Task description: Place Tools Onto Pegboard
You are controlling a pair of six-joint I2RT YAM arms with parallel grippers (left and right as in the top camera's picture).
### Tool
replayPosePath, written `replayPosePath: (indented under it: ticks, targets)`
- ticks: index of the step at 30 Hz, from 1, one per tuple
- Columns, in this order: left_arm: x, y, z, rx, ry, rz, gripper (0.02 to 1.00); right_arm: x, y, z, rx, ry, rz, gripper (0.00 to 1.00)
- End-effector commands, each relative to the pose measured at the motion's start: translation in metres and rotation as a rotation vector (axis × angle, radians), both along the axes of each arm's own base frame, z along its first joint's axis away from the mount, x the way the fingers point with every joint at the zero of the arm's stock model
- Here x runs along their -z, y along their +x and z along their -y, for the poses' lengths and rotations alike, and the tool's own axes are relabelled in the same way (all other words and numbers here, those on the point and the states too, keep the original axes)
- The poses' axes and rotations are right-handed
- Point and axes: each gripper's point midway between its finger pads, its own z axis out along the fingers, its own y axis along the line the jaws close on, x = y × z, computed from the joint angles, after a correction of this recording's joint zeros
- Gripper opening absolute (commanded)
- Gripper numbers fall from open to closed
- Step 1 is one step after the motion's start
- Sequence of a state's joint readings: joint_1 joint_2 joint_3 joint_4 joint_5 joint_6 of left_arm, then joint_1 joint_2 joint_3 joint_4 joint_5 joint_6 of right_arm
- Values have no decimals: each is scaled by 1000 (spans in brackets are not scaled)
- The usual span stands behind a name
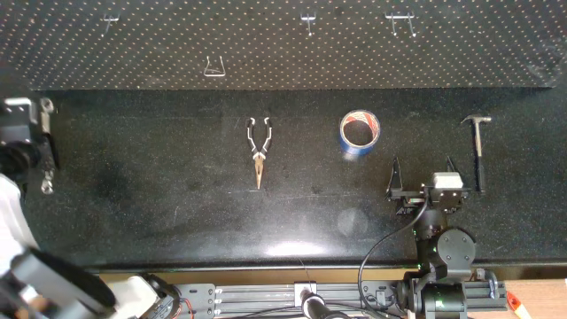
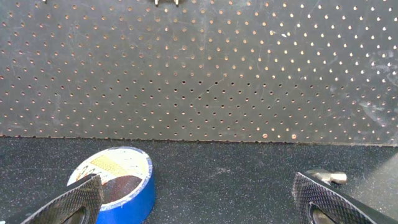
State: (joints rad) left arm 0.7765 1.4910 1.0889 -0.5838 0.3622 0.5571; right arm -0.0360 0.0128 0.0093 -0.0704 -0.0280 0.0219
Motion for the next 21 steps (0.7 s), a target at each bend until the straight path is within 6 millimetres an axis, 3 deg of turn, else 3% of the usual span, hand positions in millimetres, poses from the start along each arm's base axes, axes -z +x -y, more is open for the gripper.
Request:
replayPosePath:
  ticks: [1, 9, 14, 17, 21]
  targets:
    - [-76, 7, 33, -8, 8, 196, 31, 1, 0, -3, -12, 12, 3, 980]
    - [-138, 15, 123, 215, 110, 337, 29, 1, 0, -3, -12, 11, 3, 980]
    - [-157, 16, 159, 244, 114, 418, 29, 1, 0, -3, -12, 12, 3, 980]
    - [-149, 17, 159, 211, 178, 470, 27, 1, 0, -3, -12, 12, 3, 980]
    - [-114, 15, 162, 213, 210, 531, 29, 1, 0, -3, -12, 12, 3, 980]
